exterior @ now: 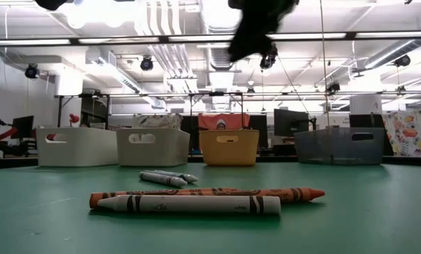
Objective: Sort crayons
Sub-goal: Put the white crayon into the black bin
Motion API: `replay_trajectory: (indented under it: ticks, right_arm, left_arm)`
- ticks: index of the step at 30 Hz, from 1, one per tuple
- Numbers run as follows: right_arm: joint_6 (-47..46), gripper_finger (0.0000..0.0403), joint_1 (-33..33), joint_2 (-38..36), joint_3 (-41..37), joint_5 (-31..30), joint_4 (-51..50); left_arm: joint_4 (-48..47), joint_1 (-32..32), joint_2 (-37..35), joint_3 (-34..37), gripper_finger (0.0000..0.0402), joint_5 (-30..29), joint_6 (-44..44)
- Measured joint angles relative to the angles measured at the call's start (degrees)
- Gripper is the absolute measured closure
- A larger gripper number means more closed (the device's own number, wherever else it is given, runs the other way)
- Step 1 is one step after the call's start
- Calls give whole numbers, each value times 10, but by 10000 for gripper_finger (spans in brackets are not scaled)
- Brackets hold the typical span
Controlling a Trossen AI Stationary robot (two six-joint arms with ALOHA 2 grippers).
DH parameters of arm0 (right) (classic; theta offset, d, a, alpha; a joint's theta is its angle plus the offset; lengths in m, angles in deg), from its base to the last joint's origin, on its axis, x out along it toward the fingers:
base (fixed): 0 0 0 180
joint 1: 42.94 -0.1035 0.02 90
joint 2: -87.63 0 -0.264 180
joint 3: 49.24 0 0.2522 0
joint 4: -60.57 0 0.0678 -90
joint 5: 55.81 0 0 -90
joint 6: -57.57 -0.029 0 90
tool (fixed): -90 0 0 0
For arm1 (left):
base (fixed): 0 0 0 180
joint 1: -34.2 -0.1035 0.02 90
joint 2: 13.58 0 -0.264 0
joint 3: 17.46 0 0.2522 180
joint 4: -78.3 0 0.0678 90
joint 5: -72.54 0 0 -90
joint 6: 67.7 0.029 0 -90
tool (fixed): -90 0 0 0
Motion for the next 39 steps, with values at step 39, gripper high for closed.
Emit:
replay_trajectory:
  ticks: [39]
  right_arm:
    - [-904, 282, -467, 4, -113, -29, -105]
  left_arm:
    - [-142, -127, 269, -44, 273, 386, 305]
